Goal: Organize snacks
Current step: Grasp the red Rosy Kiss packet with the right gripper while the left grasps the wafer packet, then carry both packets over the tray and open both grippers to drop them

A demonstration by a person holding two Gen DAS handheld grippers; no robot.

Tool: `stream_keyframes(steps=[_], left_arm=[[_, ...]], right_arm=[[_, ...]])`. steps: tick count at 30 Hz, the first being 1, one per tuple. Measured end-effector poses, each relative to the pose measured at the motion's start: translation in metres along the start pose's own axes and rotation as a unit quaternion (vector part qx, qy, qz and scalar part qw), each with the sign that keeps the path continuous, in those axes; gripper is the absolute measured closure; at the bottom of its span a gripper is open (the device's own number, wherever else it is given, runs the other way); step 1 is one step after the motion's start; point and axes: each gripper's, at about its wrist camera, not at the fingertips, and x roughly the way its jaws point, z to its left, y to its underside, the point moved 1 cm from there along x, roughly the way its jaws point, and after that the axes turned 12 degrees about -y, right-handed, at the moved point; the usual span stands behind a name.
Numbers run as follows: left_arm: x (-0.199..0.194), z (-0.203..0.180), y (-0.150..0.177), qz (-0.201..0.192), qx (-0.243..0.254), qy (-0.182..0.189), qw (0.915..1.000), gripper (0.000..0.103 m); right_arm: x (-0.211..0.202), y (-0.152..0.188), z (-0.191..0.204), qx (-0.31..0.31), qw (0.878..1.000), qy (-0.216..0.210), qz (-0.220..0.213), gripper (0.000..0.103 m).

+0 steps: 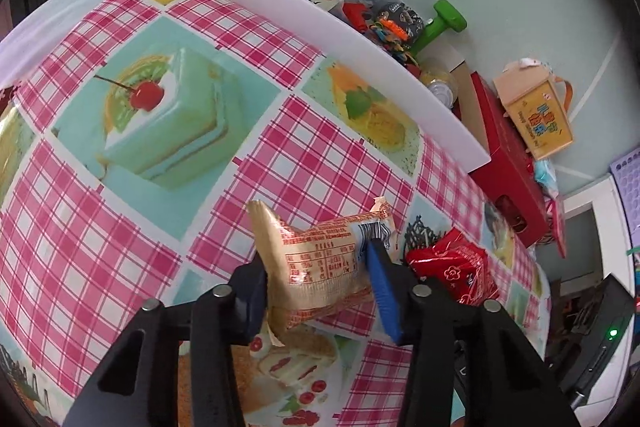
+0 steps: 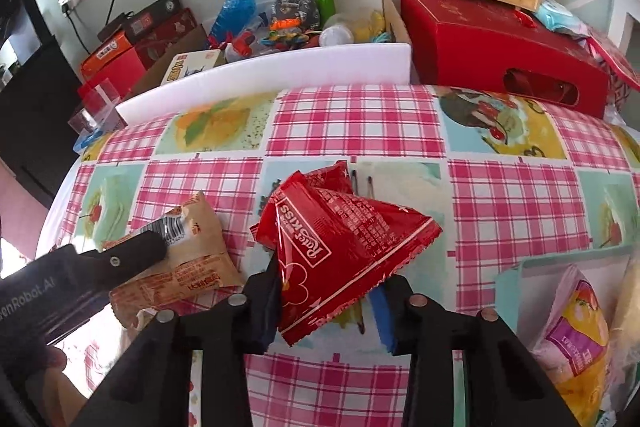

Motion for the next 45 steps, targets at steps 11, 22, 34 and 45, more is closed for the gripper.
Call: stream_keyframes(steps=[11,22,34,45], left_arm=[[-0.024,0.015,0.009,0.002,-0.021,0.036,0.9991,0.075],[-0.059,0.025,0.036,-0.003,-0.039,0.075,0.9964,0.078],[-0.109,0.015,0.075,-0.031,-0.010,0.099,0.9946,0.078],[-0.130,0.011,0.100,-0.035,0.003,0.121,0.9920,0.078]], right_arm=[[-0.028,0.015,-0.001,0.018,1.000,0.000,-0.009,0.064],[-0.072,0.035,0.021,0.014,1.000,0.001,-0.028,0.064],[-0.128,0.078,0.037,0.007,0.999,0.008,-0.052,0.064],[-0.165,0.108,0.030,0.017,0.997,0.020,-0.072,0.064]])
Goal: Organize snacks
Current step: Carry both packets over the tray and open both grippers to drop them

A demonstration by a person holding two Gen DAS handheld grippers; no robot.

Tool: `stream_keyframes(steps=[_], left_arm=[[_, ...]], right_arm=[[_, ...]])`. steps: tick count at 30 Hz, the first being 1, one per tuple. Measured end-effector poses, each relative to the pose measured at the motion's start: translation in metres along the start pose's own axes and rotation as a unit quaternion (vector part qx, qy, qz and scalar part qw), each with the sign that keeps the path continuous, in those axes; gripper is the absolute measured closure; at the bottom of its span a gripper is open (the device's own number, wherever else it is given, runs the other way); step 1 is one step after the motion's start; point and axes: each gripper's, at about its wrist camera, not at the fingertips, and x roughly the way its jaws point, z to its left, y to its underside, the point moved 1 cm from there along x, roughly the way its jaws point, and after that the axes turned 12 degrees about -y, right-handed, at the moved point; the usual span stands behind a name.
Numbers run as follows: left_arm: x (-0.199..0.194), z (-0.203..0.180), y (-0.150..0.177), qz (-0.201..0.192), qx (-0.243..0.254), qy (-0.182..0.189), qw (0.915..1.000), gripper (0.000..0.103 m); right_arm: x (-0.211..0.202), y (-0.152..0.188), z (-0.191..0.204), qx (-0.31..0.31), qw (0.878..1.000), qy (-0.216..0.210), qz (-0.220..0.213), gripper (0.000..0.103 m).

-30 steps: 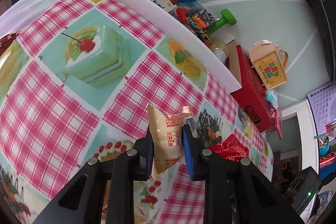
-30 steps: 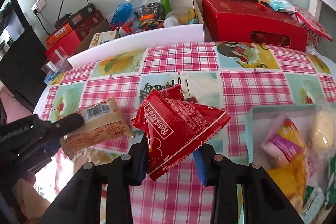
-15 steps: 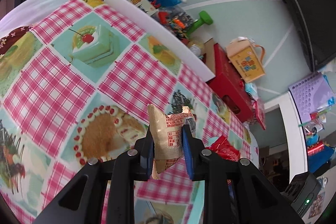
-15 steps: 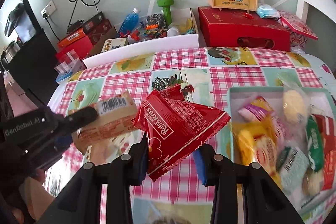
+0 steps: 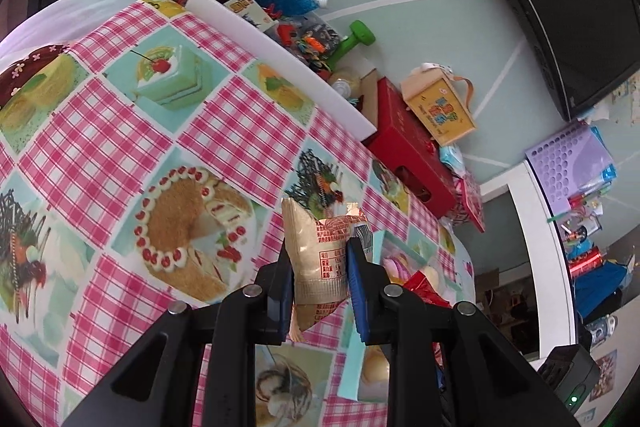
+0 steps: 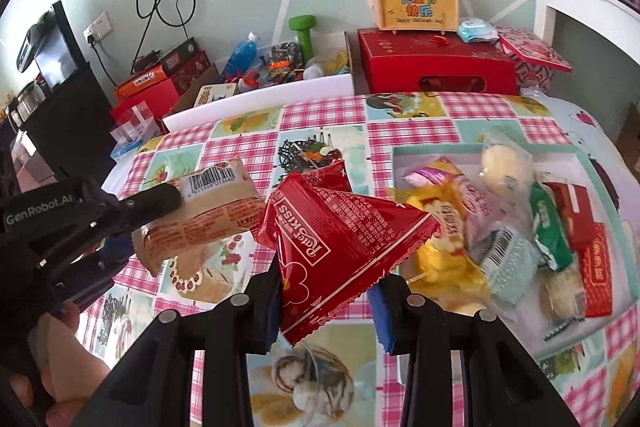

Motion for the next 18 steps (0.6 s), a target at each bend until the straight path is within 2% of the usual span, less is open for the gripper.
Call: stream_keyframes(steps=[8,18], left_arm=[[0.004,-0.024,0.008,0.010,0.022,0.035,0.9991,0.078],[0.011,-0.073,0.021,0.005,0.076,0.076,0.9942,0.078]], right_arm=[[-0.013,-0.004,-0.031,0.032,0.999,0.015,-0.013,0.064],[-0.029,-0.016,-0.078,0.074,0.996,0.041,-0.041,0.064]])
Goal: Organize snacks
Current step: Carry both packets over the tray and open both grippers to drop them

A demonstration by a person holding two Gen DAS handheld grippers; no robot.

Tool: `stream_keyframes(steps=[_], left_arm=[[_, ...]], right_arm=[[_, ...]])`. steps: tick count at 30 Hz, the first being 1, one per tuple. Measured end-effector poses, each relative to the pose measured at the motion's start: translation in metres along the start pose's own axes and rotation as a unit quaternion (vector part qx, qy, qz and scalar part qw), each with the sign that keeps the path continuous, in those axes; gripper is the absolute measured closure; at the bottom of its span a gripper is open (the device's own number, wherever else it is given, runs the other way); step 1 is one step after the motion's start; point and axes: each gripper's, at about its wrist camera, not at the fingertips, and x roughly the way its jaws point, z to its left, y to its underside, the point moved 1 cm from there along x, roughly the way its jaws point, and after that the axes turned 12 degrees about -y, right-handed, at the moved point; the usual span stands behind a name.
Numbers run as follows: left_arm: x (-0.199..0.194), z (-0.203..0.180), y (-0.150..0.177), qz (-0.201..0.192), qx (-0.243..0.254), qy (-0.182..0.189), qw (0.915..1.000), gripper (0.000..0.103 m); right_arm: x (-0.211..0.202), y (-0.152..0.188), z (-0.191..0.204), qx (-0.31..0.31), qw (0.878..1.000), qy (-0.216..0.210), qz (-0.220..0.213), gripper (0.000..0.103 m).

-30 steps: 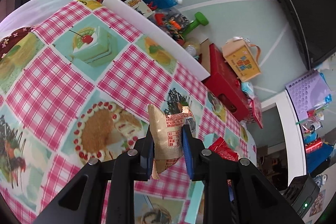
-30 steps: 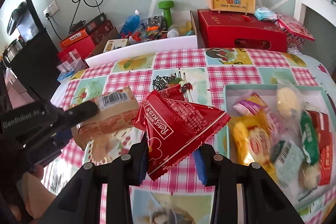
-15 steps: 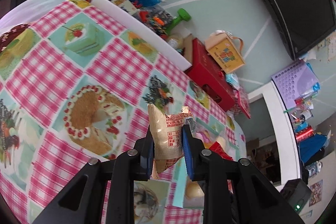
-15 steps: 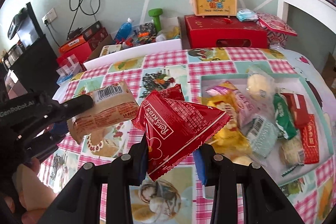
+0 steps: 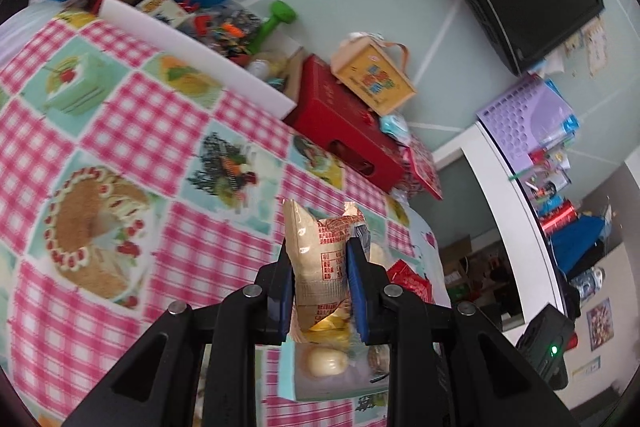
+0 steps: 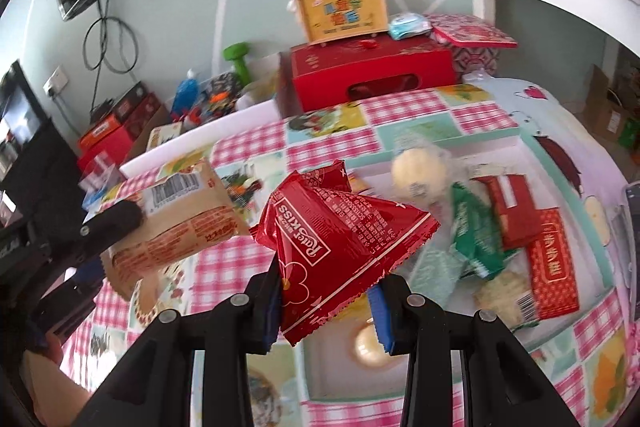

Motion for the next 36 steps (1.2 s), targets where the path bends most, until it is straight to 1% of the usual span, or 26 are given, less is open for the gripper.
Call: stream_keyframes(steps=[3,7,11,15,18,24,36], left_arm=[[0.006,-0.014,0.002,0.002,0.016,0.009,0.9998,0.078],[0.014,-0.033,0.004,0.003,0.038,0.017,0.9991,0.078],[0.023,-0.051,0.008,0.007,0.062,0.018,0.9979,0.078],[0.037,-0.062,0.012,0.019,0.068,0.019,0.9973,0.078],[0.049,-0.069,0.016,0.025,0.074,0.016,0.9969,0.078],[0.071,-0.081,0.025,0.043,0.082,0.011,0.9957,0.078],[0.094,-0.083,0.039,0.062,0.102,-0.020,0.9927,0.078]], right_arm=[[-0.004,-0.008,-0.017,0.011,1.000,0.016,-0.014,0.064],[-0.008,-0.016,-0.038,0.030,0.999,0.026,-0.028,0.064],[-0.014,-0.022,-0.059,0.047,0.997,0.039,-0.042,0.064],[-0.014,-0.026,-0.075,0.067,0.995,0.049,-0.048,0.064],[-0.011,-0.030,-0.081,0.066,0.995,0.053,-0.052,0.064],[-0.004,-0.031,-0.094,0.068,0.994,0.073,-0.046,0.064],[0.014,-0.024,-0.104,0.078,0.995,0.067,-0.017,0.063]])
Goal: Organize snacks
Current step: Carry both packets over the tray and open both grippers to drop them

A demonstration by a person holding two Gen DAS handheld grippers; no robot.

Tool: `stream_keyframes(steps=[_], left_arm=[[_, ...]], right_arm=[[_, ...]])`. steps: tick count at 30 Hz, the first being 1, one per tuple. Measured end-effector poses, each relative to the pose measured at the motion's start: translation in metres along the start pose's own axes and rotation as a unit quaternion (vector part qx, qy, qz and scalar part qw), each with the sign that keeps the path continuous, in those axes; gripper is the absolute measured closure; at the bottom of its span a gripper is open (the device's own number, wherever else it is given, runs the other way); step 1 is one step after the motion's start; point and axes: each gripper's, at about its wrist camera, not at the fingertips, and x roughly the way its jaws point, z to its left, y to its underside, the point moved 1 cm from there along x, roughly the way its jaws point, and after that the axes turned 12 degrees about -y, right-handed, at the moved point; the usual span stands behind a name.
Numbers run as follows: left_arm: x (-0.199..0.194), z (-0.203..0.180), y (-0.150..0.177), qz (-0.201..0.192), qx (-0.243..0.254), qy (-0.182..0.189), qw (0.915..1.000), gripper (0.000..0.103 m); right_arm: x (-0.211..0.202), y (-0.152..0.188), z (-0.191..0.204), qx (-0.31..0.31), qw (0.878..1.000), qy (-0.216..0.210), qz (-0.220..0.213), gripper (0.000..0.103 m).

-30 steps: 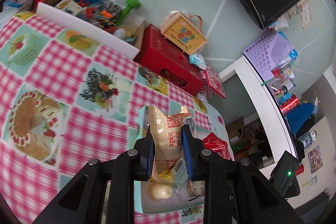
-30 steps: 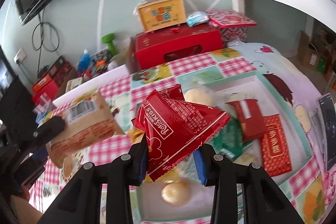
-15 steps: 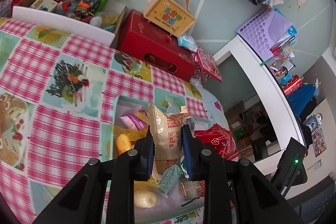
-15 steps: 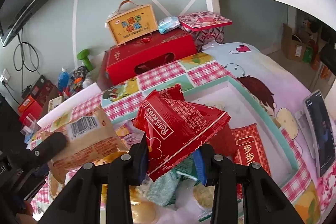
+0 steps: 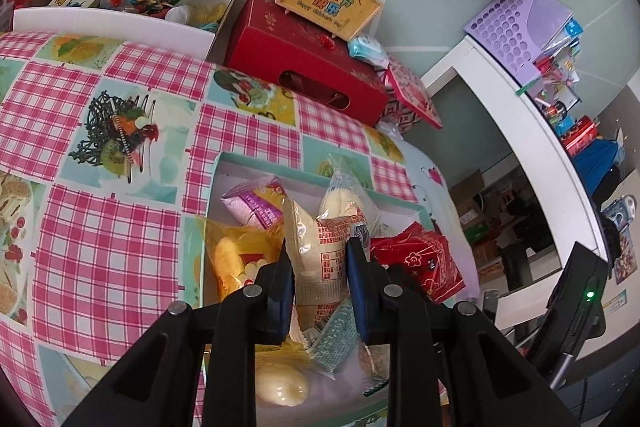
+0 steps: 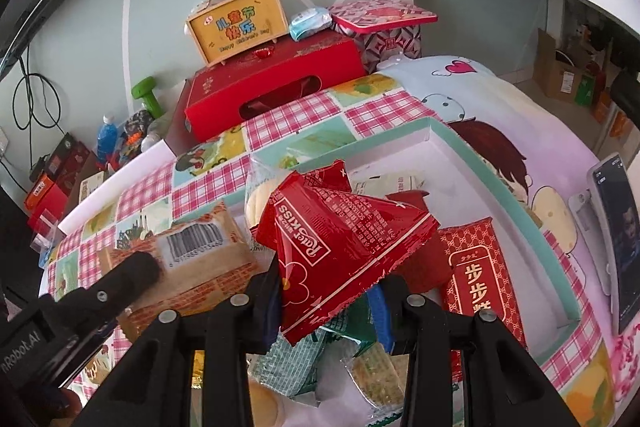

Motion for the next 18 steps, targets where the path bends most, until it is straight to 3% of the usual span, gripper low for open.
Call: stream_keyframes(steps=[18], left_arm=[[0.015,0.008,0.005,0.023,-0.010,-0.015,0.9996,0.077]], right_arm=[[0.011,0.007,-0.003,0.003,1.000,0.014,0.028,0.063]])
